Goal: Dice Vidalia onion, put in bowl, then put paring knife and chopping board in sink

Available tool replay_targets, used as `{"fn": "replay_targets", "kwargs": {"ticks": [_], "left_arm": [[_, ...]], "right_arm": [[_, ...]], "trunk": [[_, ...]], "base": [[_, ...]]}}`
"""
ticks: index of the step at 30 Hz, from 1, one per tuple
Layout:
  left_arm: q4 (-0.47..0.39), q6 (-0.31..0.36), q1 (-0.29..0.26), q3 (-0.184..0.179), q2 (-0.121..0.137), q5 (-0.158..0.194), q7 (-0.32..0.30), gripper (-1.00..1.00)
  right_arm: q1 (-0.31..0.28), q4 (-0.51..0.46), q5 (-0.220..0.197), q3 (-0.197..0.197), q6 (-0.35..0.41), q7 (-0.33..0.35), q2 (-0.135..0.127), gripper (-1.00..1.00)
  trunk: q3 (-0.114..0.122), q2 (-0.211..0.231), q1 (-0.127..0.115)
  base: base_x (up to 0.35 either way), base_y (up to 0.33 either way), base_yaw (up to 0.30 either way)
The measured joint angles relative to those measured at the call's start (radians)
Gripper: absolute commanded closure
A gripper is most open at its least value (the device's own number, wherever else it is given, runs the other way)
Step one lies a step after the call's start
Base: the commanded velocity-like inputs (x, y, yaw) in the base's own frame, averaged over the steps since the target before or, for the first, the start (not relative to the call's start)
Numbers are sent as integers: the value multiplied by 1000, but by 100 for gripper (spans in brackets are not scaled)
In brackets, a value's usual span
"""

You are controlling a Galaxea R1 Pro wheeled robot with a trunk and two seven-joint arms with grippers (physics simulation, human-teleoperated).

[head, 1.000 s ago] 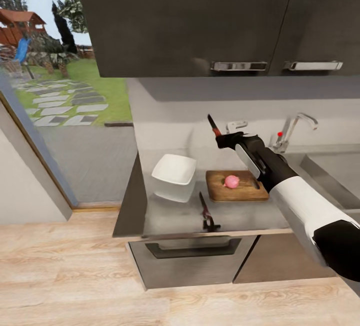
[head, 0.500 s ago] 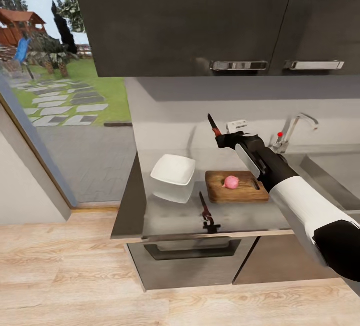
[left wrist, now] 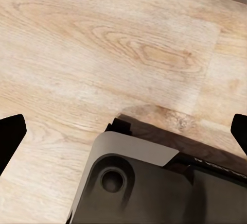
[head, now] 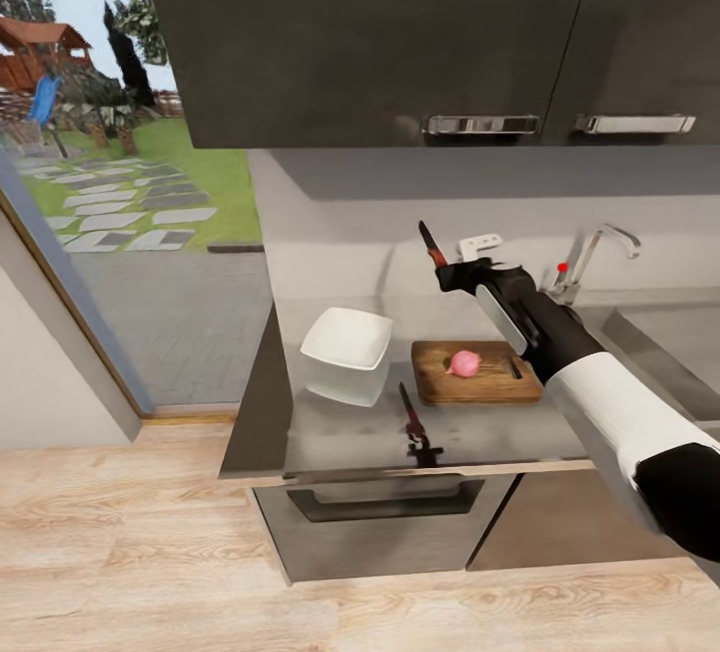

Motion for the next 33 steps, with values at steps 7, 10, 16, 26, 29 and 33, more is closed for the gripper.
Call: {"fn": "replay_targets", "kwargs": {"ticks": [7,10,16,26,29,33], "left_arm": [[0,0,0,0,1,0,0,-100],[-1,0,0,0,1,0,0,-100],[-1,0,0,0,1,0,0,-100],[-1,0,0,0,1,0,0,-100],[-1,0,0,0,1,0,0,-100],[-1,0,0,0,1,0,0,-100]], "right_arm": [[4,-28,52,1,-8,-7,-17,100],[4,-30,152,0,-28,-11,-17,100],[4,-41,248,0,-53,-31,-15,100],[6,-58,255,0,-54,-93,-15,100],[9,-58,255,0,-54,-98,-15,100],[10,-58,255,0,-54,-101,-16,100]], "trunk": [[-22,-49,27],[-31,-70,38],[-50,-112,61],[-82,-182,100],[-91,-203,111],[-104,-232,127]], "base": [[0,0,0],[0,0,0],[0,0,0],[0,0,0],[0,0,0],[0,0,0]]}}
